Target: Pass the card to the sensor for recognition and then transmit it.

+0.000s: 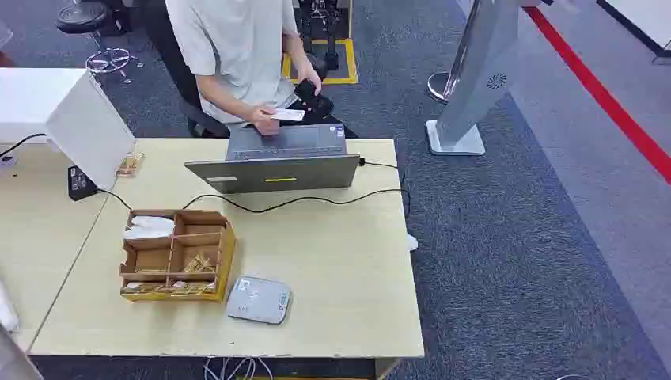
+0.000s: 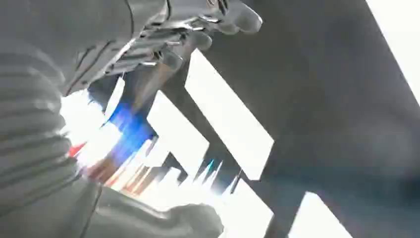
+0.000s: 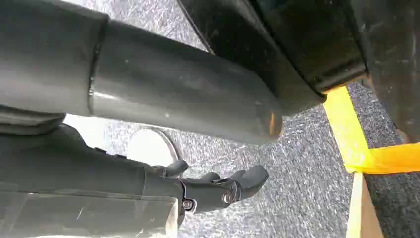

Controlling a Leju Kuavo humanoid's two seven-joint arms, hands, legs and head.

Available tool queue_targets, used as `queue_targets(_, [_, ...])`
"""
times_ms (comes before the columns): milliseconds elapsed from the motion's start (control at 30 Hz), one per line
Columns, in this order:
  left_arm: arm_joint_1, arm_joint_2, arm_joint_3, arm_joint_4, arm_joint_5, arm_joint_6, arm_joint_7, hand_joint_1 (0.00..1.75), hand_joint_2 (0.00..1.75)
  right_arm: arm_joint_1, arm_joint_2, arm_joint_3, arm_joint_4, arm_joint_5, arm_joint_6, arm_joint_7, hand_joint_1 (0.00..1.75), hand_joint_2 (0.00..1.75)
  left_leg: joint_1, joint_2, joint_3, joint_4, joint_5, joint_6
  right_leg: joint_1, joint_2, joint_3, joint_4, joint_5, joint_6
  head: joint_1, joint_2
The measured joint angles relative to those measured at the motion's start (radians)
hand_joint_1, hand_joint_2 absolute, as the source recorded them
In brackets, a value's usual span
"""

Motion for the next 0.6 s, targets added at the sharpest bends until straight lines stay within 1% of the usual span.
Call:
queue_targets(33, [-0.052, 0.016, -0.038, 0.048, -0.002, -0.116, 0.080, 0.00, 1.75, 0.000, 0.000, -0.003, 0.000, -0.005, 0.000, 0.000, 0.00, 0.00, 0.000, 0.000, -0.001, 0.000, 0.001, 0.000, 0.000, 0.000, -0.001, 0.000, 0.002, 0.000, 0.000, 0.000])
queue_targets(67, [-0.090, 0.038, -0.093, 0.132, -0.004, -0.254, 0.144, 0.00, 1.75, -0.001, 0.000, -0.007, 0.000, -0.006, 0.005, 0.000, 0.00, 0.00, 0.000, 0.000, -0.003, 0.000, 0.002, -0.001, 0.000, 0.001, -0.001, 0.000, 0.004, -0.001, 0.000, 0.000])
queue_targets(100, [-0.115, 0.052, -0.127, 0.176, -0.005, -0.307, 0.168, 0.00, 1.75, -0.001, 0.000, -0.010, 0.000, -0.006, 0.008, 0.000, 0.00, 0.00, 0.000, 0.003, -0.004, 0.000, 0.002, -0.001, 0.000, 0.003, -0.004, 0.001, 0.004, -0.001, -0.002, 0.000])
queue_targets(200, [-0.218, 0.083, -0.228, 0.345, -0.020, -0.416, 0.236, 0.00, 1.75, -0.001, 0.000, -0.016, 0.000, -0.005, 0.017, 0.000, 0.00, 0.00, -0.001, 0.007, -0.011, 0.000, 0.004, 0.000, 0.000, 0.008, -0.009, 0.001, 0.008, 0.000, 0.001, 0.000])
queue_targets(233, [-0.242, 0.093, -0.258, 0.397, -0.029, -0.433, 0.249, 0.00, 1.75, -0.001, 0.000, -0.017, 0.000, -0.004, 0.018, 0.000, 0.00, 0.00, -0.001, 0.008, -0.011, 0.000, 0.004, 0.000, -0.001, 0.009, -0.010, 0.001, 0.008, 0.000, 0.000, 0.000])
queue_targets(333, [-0.285, 0.115, -0.316, 0.506, -0.037, -0.438, 0.261, 0.00, 1.75, -0.001, 0.000, -0.019, 0.000, -0.003, 0.022, 0.000, 0.00, 0.00, -0.001, 0.008, -0.012, 0.000, 0.004, 0.000, -0.001, 0.009, -0.010, 0.001, 0.008, 0.000, 0.000, 0.000])
queue_targets(467, [-0.309, 0.127, -0.340, 0.574, -0.039, -0.438, 0.263, 0.00, 1.75, -0.001, 0.000, -0.020, 0.000, -0.003, 0.023, 0.000, 0.00, 0.00, -0.001, 0.008, -0.012, 0.000, 0.004, 0.000, 0.000, 0.009, -0.011, 0.001, 0.008, 0.000, 0.000, 0.000])
queue_targets(600, [-0.312, 0.133, -0.353, 0.602, -0.040, -0.437, 0.263, 0.00, 1.75, -0.001, 0.000, -0.021, 0.000, -0.003, 0.022, 0.000, 0.00, 0.00, -0.001, 0.008, -0.012, 0.000, 0.004, 0.000, 0.000, 0.008, -0.011, 0.001, 0.008, 0.000, 0.000, 0.000])
